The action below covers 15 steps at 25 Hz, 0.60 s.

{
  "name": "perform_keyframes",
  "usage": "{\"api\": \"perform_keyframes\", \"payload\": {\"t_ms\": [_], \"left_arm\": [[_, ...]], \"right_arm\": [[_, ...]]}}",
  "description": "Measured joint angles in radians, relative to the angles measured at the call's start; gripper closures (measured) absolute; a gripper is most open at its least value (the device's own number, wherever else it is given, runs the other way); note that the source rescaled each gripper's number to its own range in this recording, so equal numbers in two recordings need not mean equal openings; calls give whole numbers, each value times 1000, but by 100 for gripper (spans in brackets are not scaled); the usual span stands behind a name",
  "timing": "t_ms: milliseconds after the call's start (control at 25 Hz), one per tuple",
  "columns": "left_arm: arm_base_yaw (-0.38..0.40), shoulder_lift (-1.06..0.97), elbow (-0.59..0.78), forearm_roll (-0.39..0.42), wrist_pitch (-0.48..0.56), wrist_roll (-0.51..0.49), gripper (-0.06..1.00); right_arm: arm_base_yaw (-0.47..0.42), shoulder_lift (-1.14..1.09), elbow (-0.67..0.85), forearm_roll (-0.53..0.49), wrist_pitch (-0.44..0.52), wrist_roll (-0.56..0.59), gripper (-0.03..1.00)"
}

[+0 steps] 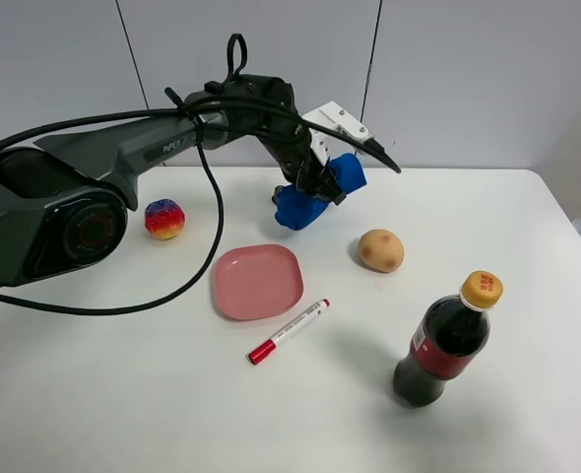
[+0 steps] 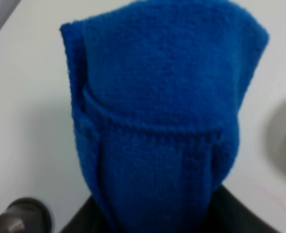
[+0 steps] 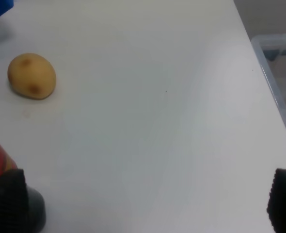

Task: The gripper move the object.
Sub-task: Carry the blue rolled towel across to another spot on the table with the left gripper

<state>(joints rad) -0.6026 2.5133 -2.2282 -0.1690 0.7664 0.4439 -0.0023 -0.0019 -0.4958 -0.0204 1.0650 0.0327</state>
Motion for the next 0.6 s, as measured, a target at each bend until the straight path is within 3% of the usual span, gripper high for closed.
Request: {"api": "perform_keyframes", "payload": {"t_ms": [600], "left_arm": [[0, 74, 0, -92, -14, 4, 94]], "right_arm": [[0, 0, 0, 0, 0, 0, -3]]}}
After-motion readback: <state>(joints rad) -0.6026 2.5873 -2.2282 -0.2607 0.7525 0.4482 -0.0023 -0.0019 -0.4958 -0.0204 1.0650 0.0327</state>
